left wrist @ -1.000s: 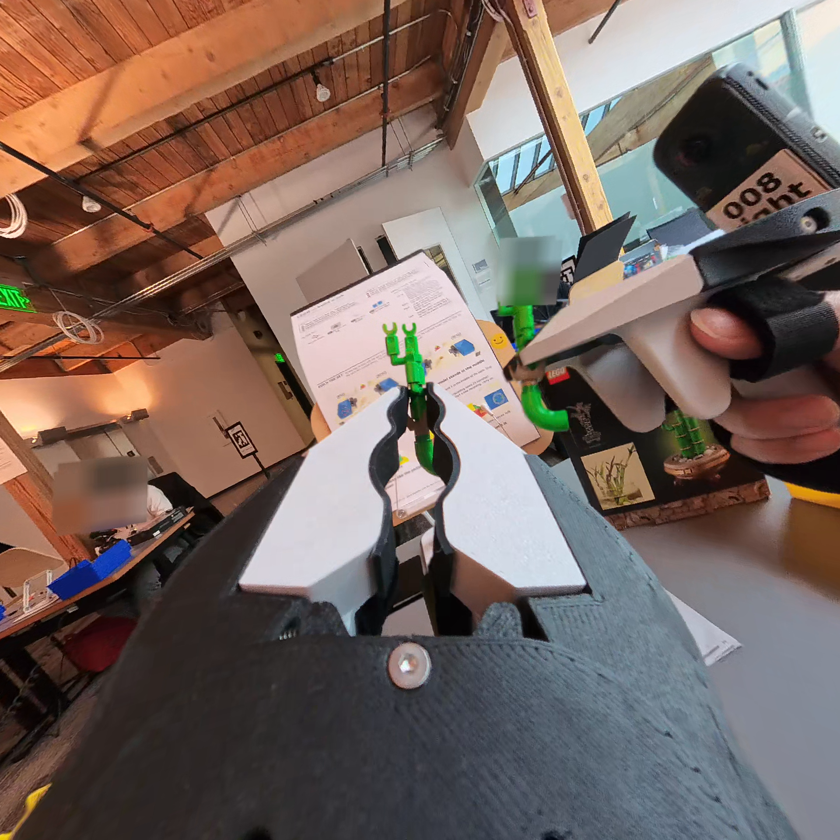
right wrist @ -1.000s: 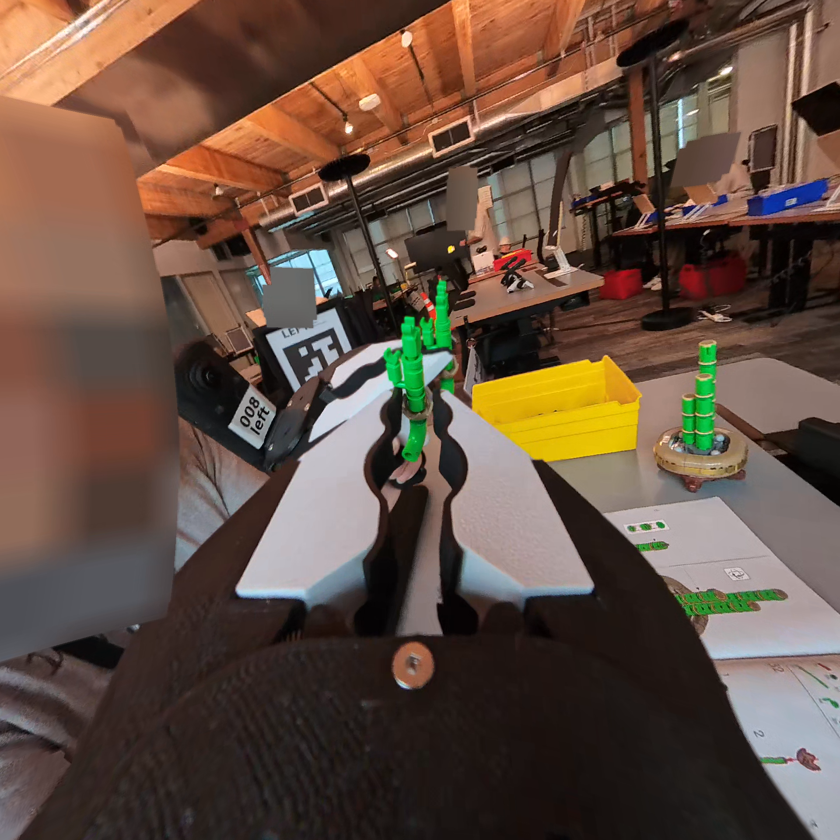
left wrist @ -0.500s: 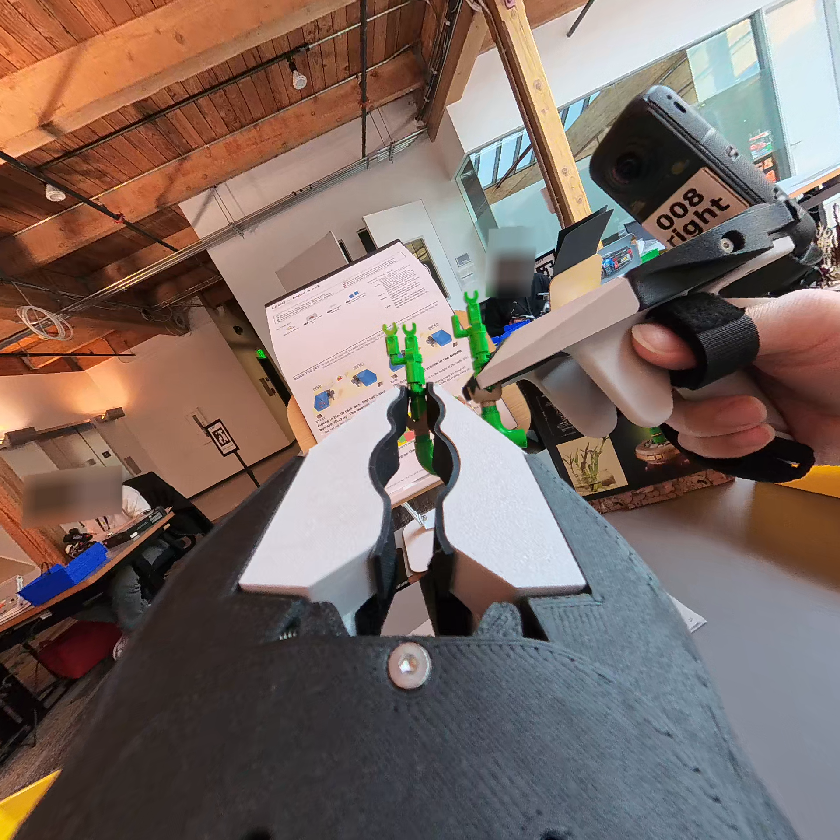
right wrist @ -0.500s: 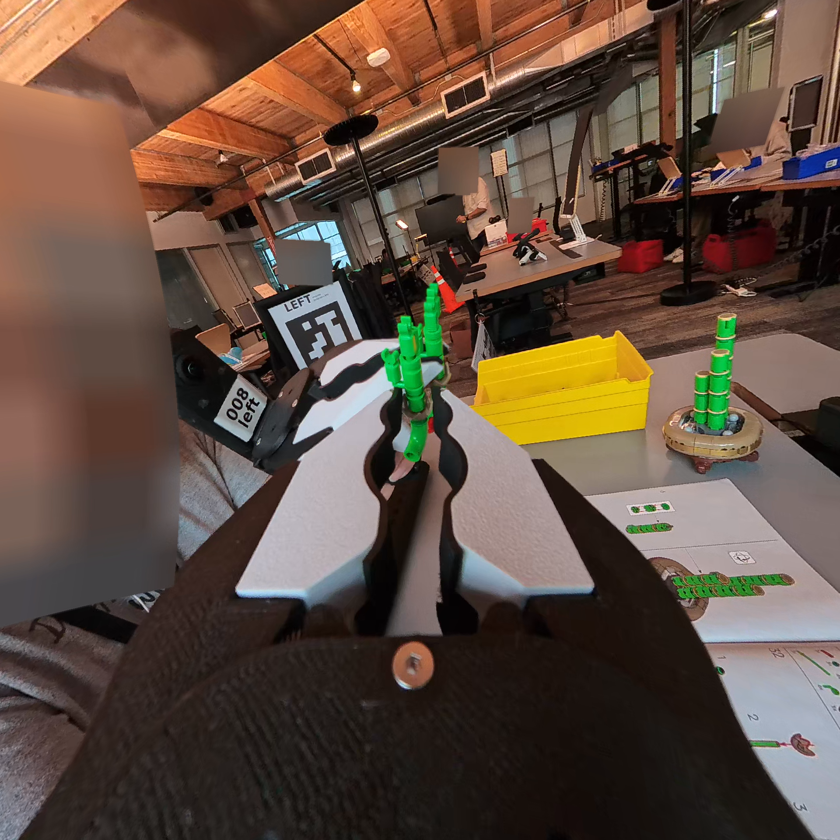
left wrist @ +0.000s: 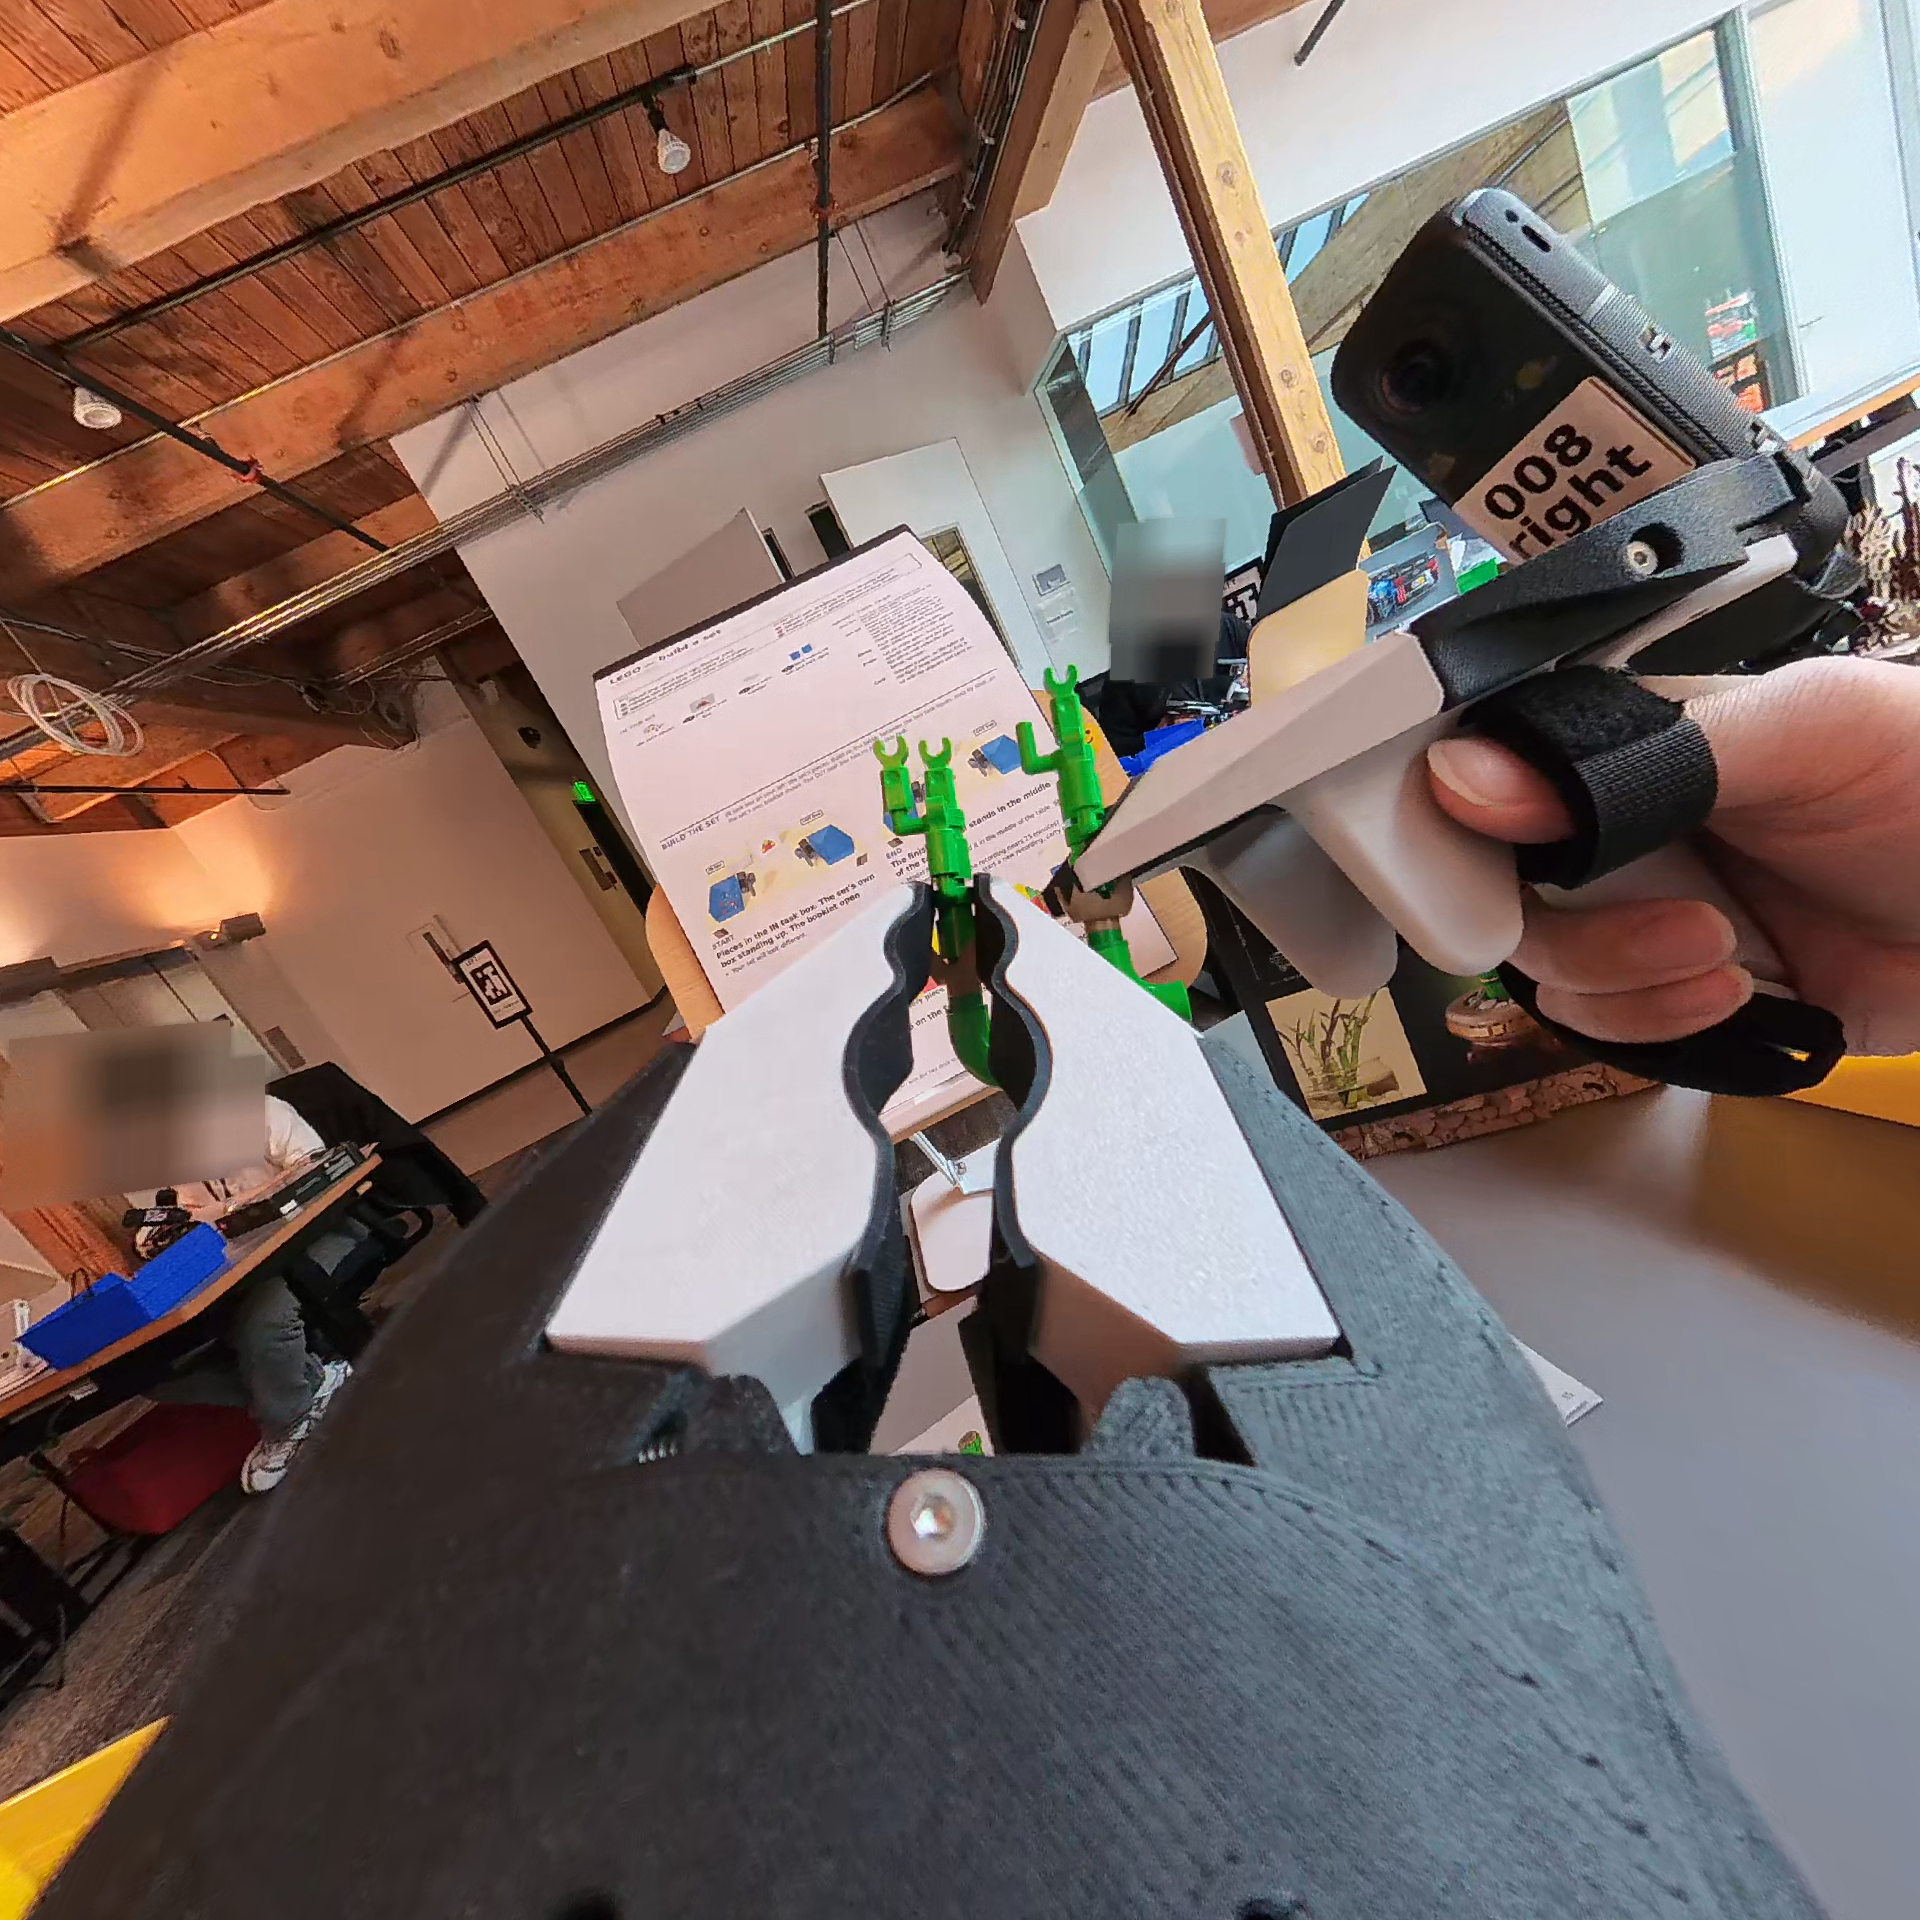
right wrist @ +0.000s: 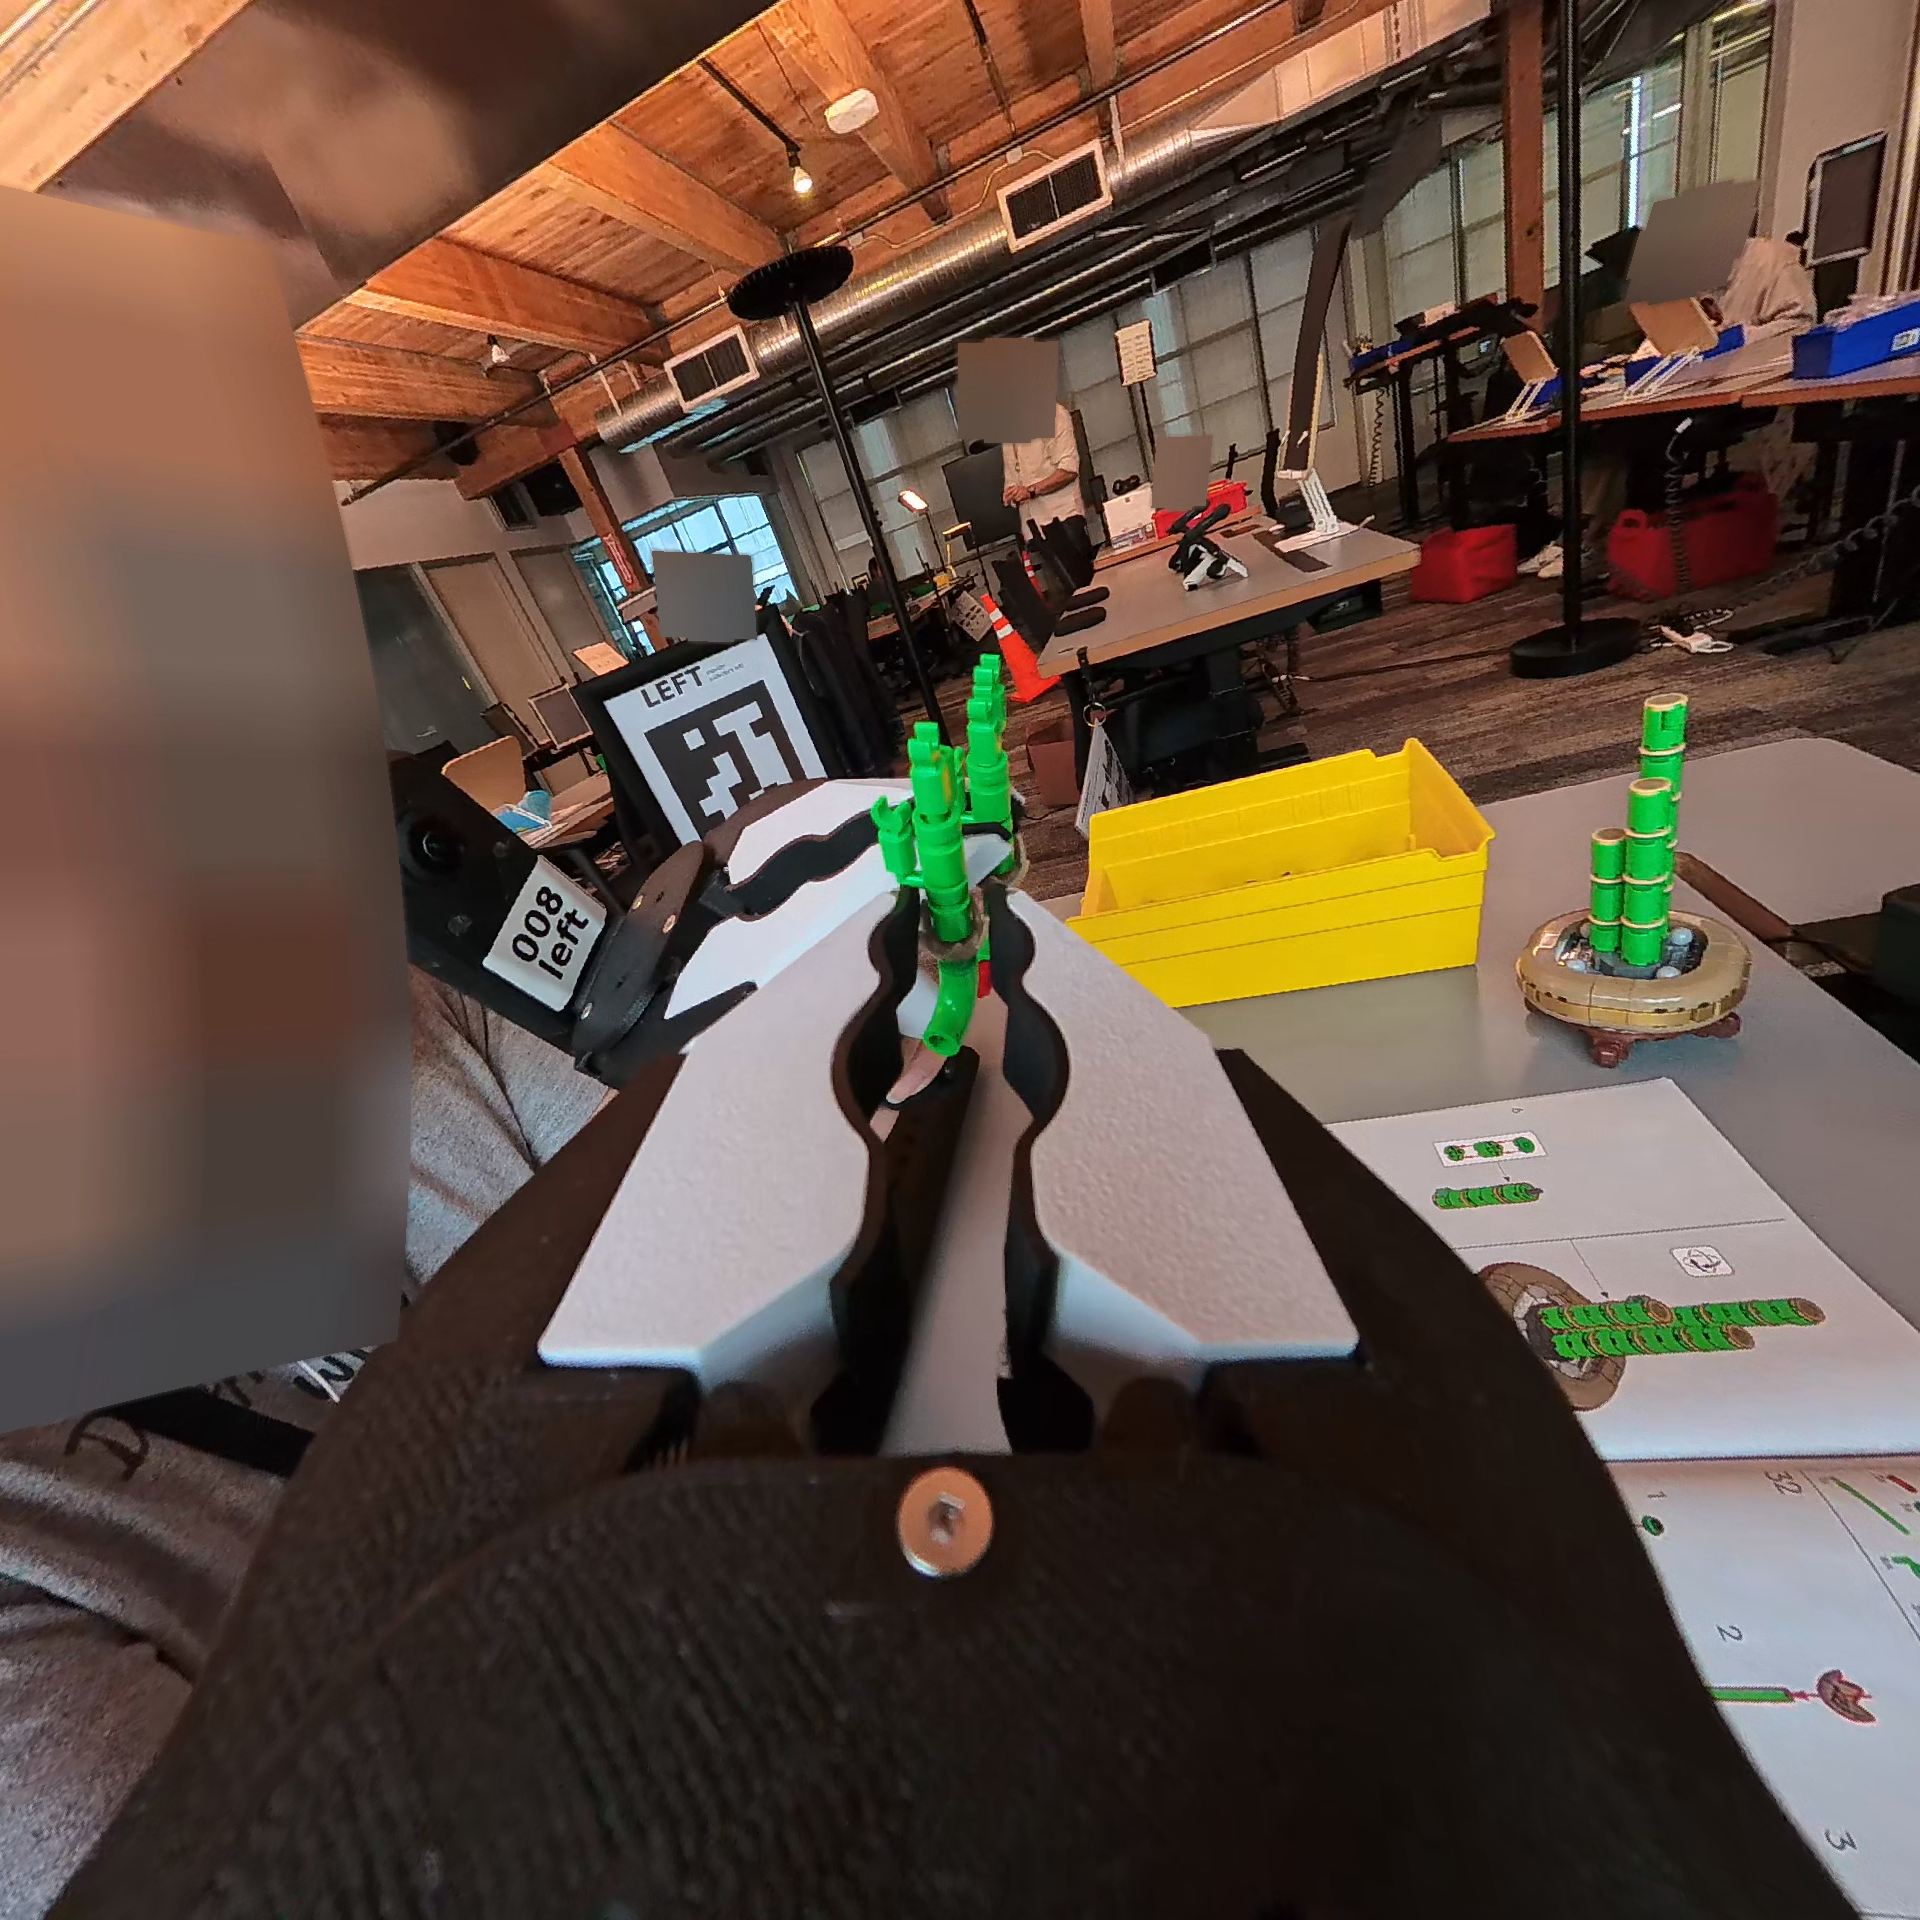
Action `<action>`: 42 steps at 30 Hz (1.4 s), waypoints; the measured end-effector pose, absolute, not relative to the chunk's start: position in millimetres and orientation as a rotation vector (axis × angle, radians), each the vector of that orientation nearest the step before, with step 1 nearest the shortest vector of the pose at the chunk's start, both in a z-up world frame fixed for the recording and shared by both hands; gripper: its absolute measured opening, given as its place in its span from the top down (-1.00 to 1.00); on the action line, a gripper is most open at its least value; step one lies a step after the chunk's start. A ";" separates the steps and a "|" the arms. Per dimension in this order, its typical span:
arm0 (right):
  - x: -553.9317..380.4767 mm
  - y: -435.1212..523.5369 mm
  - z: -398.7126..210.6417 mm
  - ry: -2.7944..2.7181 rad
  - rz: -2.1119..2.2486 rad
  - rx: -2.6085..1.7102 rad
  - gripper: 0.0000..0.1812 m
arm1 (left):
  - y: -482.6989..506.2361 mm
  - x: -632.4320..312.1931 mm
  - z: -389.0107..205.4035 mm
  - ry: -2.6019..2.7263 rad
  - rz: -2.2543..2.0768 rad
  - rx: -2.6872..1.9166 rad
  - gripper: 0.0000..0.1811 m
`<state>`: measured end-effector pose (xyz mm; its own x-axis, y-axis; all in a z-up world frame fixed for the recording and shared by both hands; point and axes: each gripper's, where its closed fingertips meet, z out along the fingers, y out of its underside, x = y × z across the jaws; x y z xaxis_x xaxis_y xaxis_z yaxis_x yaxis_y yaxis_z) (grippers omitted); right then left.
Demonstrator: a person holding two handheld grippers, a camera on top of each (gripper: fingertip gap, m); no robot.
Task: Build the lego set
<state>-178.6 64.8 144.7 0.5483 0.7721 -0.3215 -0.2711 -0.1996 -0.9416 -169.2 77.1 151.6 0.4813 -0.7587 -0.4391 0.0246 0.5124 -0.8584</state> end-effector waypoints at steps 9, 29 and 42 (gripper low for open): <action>-177.4 65.6 144.0 -0.449 1.009 -1.482 0.87 | 76.3 -168.3 150.6 0.961 -0.580 -0.922 0.93; -176.2 71.0 139.4 -0.440 1.015 -1.492 0.87 | 77.6 -166.0 147.5 0.968 -0.590 -0.933 0.93; -177.2 74.2 136.8 -0.441 1.020 -1.497 0.87 | 79.5 -166.5 146.7 0.969 -0.589 -0.938 0.93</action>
<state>-177.2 74.2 136.8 0.5423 0.7684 -0.3400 -0.2791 -0.2169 -0.9354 -166.5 79.5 146.7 0.4655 -0.7762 -0.4252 0.0199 0.4895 -0.8718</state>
